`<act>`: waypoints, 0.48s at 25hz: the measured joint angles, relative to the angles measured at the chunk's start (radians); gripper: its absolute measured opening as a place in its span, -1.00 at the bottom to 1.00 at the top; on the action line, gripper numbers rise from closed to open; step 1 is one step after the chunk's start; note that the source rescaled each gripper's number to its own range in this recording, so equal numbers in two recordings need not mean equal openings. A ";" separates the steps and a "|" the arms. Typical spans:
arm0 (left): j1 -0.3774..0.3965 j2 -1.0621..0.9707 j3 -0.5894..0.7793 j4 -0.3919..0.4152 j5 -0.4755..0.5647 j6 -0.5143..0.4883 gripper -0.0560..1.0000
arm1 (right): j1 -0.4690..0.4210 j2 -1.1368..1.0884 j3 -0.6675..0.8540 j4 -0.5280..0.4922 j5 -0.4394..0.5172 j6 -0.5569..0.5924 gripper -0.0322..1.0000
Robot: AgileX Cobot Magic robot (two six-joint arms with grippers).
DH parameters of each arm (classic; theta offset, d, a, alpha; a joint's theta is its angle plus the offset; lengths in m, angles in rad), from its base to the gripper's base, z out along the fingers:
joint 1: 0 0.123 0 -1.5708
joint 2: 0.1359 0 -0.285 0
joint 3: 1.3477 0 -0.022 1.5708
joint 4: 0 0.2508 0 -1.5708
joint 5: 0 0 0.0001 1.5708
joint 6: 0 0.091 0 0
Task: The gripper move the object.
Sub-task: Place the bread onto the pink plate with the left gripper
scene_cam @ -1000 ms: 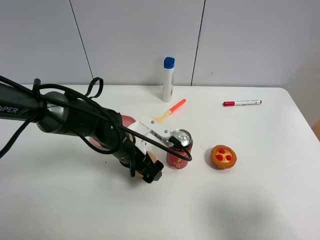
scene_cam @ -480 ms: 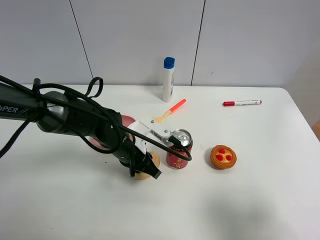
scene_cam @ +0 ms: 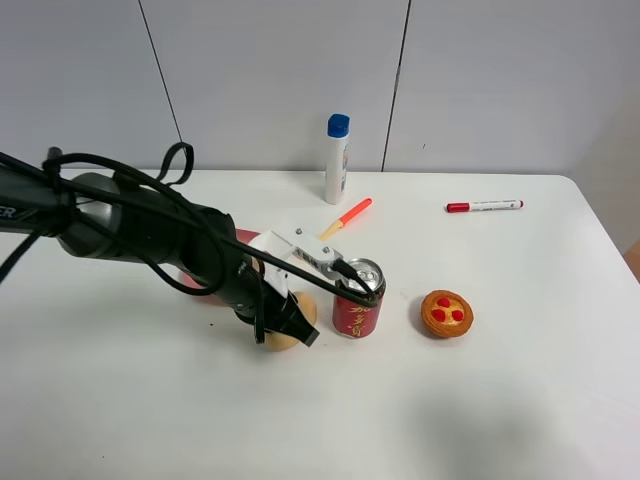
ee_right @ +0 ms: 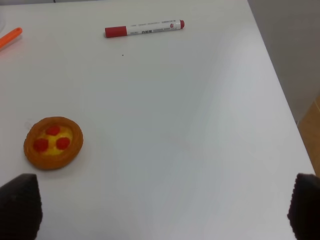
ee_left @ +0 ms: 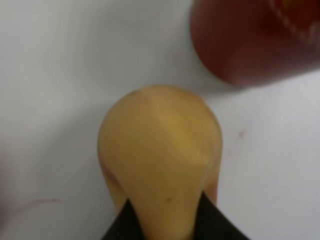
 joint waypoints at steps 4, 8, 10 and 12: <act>0.044 -0.079 0.000 0.023 -0.021 0.000 -0.89 | 0.000 0.000 0.000 0.000 0.000 0.000 1.00; 0.109 -0.144 0.000 0.031 -0.069 0.000 -0.89 | 0.000 0.000 0.000 0.000 0.000 0.000 1.00; 0.146 -0.154 0.000 0.034 -0.089 0.000 -0.89 | 0.000 0.000 0.000 0.000 0.000 0.000 1.00; 0.186 -0.154 0.000 0.035 -0.107 0.003 -0.89 | 0.000 0.000 0.000 0.000 0.000 0.000 1.00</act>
